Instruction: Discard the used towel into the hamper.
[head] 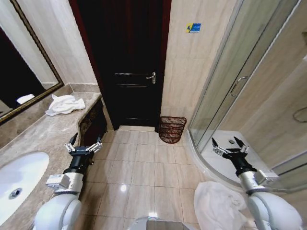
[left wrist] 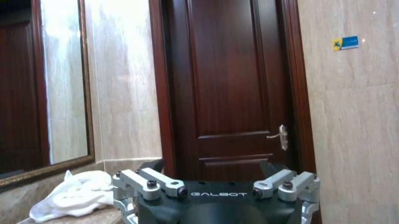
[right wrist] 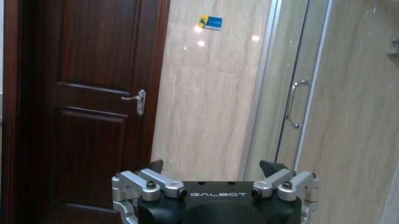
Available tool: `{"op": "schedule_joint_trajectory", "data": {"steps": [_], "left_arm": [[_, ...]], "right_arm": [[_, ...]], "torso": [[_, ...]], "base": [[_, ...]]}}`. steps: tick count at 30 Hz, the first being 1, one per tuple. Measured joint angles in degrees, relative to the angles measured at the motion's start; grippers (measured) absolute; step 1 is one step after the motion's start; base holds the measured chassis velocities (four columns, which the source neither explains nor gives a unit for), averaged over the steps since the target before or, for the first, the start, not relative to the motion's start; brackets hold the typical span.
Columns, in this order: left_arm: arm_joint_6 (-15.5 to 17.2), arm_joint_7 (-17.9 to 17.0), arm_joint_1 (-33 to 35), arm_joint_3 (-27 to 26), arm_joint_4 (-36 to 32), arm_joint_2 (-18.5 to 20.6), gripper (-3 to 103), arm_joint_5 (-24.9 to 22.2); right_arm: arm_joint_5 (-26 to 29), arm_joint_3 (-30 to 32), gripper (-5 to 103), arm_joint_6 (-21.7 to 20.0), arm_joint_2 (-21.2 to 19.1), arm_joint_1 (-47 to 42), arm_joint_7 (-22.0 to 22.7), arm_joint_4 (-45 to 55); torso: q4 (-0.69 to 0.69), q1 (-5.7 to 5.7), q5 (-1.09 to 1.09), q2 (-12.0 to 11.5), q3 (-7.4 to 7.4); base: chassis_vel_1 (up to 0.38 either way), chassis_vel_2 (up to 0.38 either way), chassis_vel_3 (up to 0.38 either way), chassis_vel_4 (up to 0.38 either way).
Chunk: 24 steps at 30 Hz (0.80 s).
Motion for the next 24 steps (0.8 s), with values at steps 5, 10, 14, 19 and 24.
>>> {"op": "schedule_joint_trajectory", "data": {"steps": [5, 10, 14, 19, 24], "left_arm": [[-0.25, 0.14, 0.48, -0.02, -0.32, -0.27, 100, 0.34], [-0.25, 0.15, 0.79, -0.05, -0.63, -0.52, 100, 0.48], [-0.2, 0.15, 0.94, -0.04, -0.83, -0.83, 100, 0.58], [-0.15, 0.11, 1.09, -0.09, -0.92, -0.99, 100, 0.59], [-0.13, 0.06, 1.26, -0.29, -1.06, -1.0, 100, 0.58]], "right_arm": [[-0.03, 0.04, 100, 0.01, 0.0, -0.04, -0.03, -0.14], [-0.09, 0.06, 100, 0.05, 0.07, -0.19, -0.09, -0.15], [-0.09, 0.05, 100, 0.1, 0.03, -0.22, -0.11, -0.11], [-0.16, -0.08, 100, 0.13, 0.08, -0.2, -0.17, 0.04], [-0.22, -0.14, 100, 0.16, 0.18, -0.38, -0.25, 0.18]], "torso": [[0.0, 0.0, 0.0, 0.0, 0.0], [0.0, 0.0, 0.0, 0.0, 0.0], [0.0, 0.0, 0.0, 0.0, 0.0], [0.0, 0.0, 0.0, 0.0, 0.0], [0.0, 0.0, 0.0, 0.0, 0.0]], "base": [[0.0, 0.0, 0.0, 0.0], [0.0, 0.0, 0.0, 0.0], [0.0, 0.0, 0.0, 0.0], [0.0, 0.0, 0.0, 0.0], [0.0, 0.0, 0.0, 0.0]]}}
